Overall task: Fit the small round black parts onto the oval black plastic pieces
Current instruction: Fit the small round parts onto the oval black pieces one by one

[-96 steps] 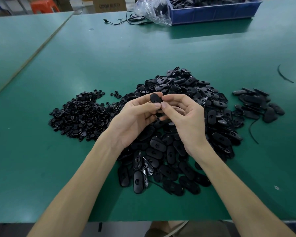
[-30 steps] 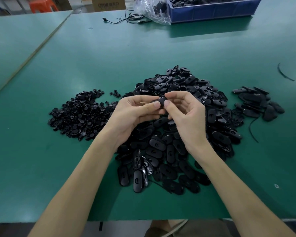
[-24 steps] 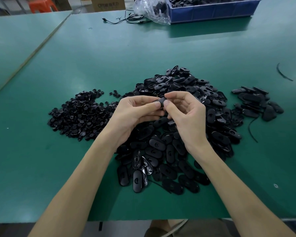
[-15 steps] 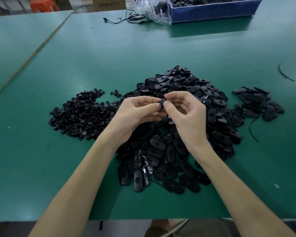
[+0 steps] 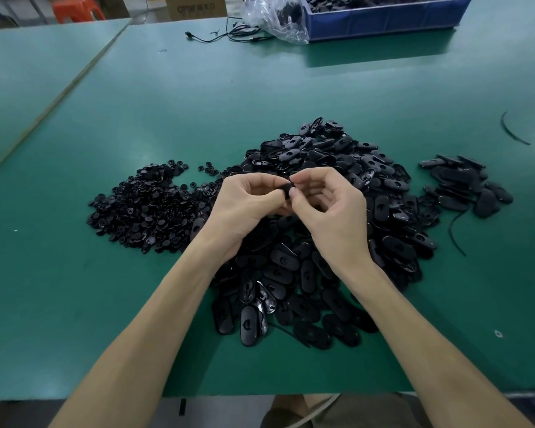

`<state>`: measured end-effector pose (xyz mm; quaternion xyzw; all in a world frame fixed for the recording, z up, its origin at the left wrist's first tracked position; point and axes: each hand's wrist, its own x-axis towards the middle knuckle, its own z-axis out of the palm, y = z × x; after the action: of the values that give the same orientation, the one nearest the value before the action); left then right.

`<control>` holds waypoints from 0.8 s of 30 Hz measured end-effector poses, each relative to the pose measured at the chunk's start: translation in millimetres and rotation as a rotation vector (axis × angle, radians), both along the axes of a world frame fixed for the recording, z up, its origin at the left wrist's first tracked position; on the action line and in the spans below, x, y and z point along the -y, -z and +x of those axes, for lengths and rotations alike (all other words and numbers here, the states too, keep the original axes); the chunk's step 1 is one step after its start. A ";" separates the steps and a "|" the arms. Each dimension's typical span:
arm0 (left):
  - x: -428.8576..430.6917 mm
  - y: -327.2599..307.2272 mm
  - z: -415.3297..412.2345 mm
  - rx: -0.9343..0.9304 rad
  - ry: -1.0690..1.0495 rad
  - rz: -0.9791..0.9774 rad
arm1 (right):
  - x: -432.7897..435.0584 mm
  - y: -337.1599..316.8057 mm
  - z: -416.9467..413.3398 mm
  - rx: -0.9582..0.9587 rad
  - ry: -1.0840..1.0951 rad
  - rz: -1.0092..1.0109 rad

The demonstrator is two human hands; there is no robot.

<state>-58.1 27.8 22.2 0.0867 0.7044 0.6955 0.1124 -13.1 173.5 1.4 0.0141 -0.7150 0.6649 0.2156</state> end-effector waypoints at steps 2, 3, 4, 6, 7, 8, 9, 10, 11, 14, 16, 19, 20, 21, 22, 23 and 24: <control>-0.9 0.8 0.4 -0.028 -0.009 -0.012 | 0.6 0.2 0.4 -0.004 0.000 -0.004; -0.8 1.7 0.1 -0.040 -0.013 -0.018 | 1.2 0.4 0.5 -0.003 -0.001 -0.002; -0.2 2.7 -0.3 -0.047 -0.013 -0.020 | 1.3 0.6 0.6 0.000 0.000 0.003; 1.7 4.3 -1.5 -0.040 0.004 0.002 | 0.5 0.3 0.1 0.002 0.009 0.011; 2.8 4.6 -2.2 -0.026 0.020 0.026 | -0.5 -0.4 -0.2 0.002 0.016 0.002; 4.1 4.5 -3.0 -0.008 0.039 0.057 | -1.3 -1.4 -0.6 0.001 0.025 -0.016; 5.6 4.1 -3.7 0.010 0.059 0.092 | -1.9 -2.2 -1.0 -0.001 0.036 -0.035; 6.9 3.7 -4.7 0.027 0.081 0.123 | -2.6 -2.7 -1.5 -0.002 0.047 -0.047; 8.1 3.3 -5.6 0.038 0.101 0.141 | -3.0 -2.8 -1.9 0.001 0.056 -0.053; 9.5 2.9 -6.5 0.041 0.123 0.148 | -3.3 -2.5 -2.2 0.023 0.057 -0.052; 9.3 3.2 -6.3 0.034 0.122 0.143 | -3.6 -2.5 -2.7 0.028 0.056 -0.049; 8.7 4.2 -6.4 0.018 0.108 0.134 | -4.6 -1.6 -3.1 0.033 0.062 -0.036; 8.8 4.7 -6.5 0.015 0.109 0.130 | -5.0 -0.9 -3.3 0.037 0.062 -0.034; 9.0 5.2 -6.5 0.012 0.111 0.126 | -5.2 -0.5 -3.4 0.041 0.061 -0.033; 8.8 5.8 -6.5 0.008 0.113 0.122 | -5.0 -0.1 -3.4 0.044 0.059 -0.035; 8.7 6.4 -6.5 0.002 0.111 0.117 | -4.8 -0.2 -3.1 0.046 0.057 -0.038; 8.4 7.1 -6.6 -0.007 0.105 0.112 | -4.5 -0.6 -2.8 0.046 0.056 -0.043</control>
<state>-64.7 19.5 15.1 0.1320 0.6592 0.7268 0.1411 -15.9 178.0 2.0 -0.0259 -0.7056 0.6738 0.2178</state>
